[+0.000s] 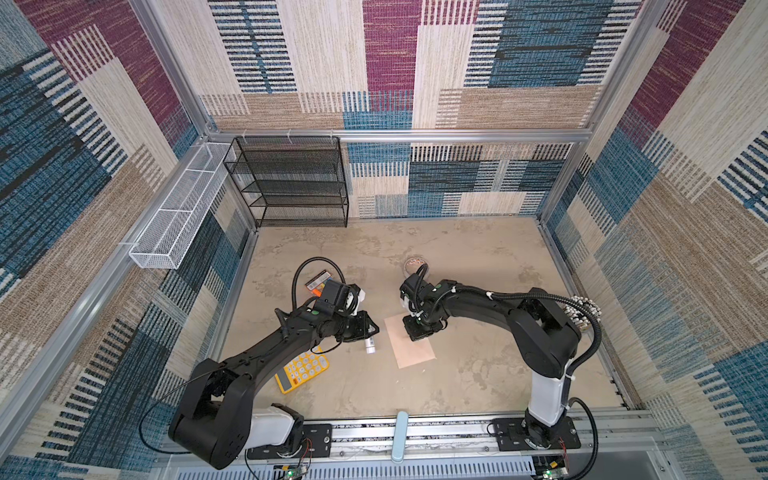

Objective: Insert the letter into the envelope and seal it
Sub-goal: 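Press the folded flap with the right gripper while the left arm draws back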

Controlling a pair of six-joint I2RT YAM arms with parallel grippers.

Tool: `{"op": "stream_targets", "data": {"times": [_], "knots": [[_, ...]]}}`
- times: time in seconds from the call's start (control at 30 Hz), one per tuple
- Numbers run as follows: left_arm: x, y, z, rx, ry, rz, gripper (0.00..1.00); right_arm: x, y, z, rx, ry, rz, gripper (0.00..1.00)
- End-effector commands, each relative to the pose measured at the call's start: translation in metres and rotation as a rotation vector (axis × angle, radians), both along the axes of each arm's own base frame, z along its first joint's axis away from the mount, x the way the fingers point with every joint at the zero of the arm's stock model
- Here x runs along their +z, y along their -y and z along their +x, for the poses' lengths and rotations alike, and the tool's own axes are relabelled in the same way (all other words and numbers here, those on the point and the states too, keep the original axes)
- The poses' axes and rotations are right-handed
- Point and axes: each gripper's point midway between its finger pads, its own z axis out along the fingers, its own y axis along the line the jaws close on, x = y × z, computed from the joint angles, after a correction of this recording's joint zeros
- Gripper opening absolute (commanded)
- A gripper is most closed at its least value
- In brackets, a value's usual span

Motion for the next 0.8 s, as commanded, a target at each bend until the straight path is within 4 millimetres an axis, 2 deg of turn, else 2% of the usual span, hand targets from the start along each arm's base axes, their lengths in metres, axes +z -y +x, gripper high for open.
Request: {"op": "stream_targets", "data": {"times": [0.0, 0.47, 0.6, 0.77], "knots": [[0.001, -0.013, -0.004, 0.029, 0.002, 0.037, 0.0, -0.019, 0.004, -0.011, -0.01, -0.048, -0.048, 0.11], [0.039, -0.026, -0.012, 0.056, 0.121, -0.005, 0.0, -0.031, -0.005, -0.014, 0.0, -0.069, -0.092, 0.14], [0.039, -0.015, -0.017, 0.022, 0.105, -0.076, 0.0, -0.031, -0.008, -0.015, 0.005, -0.072, -0.092, 0.14], [0.025, 0.01, -0.03, -0.083, -0.034, -0.198, 0.0, -0.034, -0.011, -0.017, 0.008, -0.079, -0.092, 0.14]]}}
